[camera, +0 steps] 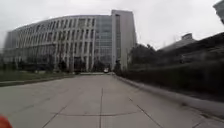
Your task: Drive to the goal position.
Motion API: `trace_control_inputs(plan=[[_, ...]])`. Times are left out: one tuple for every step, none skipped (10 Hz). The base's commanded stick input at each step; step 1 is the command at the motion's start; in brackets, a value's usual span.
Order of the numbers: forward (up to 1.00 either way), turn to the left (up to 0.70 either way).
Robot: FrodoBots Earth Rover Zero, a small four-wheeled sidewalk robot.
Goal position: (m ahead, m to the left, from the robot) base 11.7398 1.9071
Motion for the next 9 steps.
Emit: trace_control_inputs(plan=[[0.7,0.35],[0.7,0.0],[0.7,0.0],[0.7,0.0],[0.7,0.0],[0.7,0.0],[0.7,0.0],[0.7,0.0],[0.7,-0.09]])
